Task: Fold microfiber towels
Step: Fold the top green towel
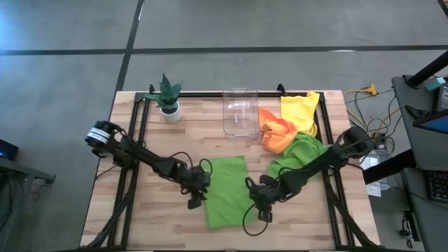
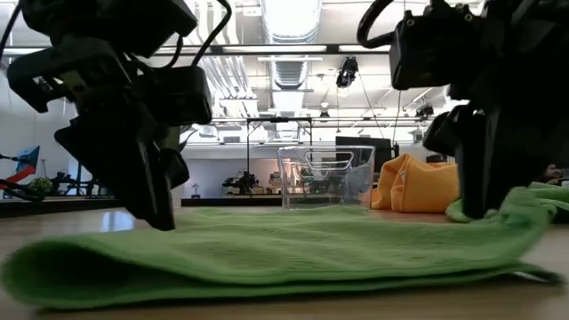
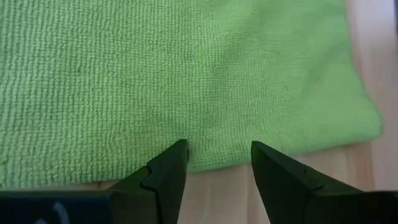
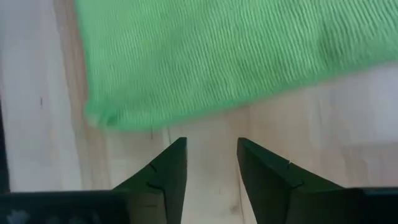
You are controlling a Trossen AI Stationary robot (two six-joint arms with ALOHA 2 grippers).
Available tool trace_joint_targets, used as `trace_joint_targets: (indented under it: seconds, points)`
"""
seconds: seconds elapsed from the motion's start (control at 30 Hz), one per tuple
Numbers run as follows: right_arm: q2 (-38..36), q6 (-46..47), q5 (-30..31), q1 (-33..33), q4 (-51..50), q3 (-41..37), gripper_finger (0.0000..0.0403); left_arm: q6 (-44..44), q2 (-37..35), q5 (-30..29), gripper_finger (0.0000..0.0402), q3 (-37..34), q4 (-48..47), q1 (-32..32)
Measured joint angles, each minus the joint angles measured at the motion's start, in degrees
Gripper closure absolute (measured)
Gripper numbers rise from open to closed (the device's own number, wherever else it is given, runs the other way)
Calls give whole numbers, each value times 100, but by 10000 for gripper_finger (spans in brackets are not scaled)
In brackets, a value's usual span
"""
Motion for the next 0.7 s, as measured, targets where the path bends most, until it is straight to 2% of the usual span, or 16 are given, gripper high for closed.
trace_joint_targets:
  seconds: [0.13,0.27,0.4,0.53,0.6,0.7]
  points:
    - [-367,201,55,-6,-127,0,270,1,-218,-14,236,17,-355,4]
    - [-806,395,513,-9,112,0,269,259,-712,-260,236,28,-414,29]
    - [-1185,410,678,-66,490,0,272,698,-1304,-965,236,-18,-836,120]
    - [-1425,560,948,-167,822,0,276,1590,-1849,-1873,236,-27,-1233,293]
    - [-1502,559,1371,-172,945,2,275,1761,-1990,-1901,236,-34,-1237,457]
    - [-1549,592,1793,-171,1022,2,273,912,-2118,-1204,236,-48,-1412,685]
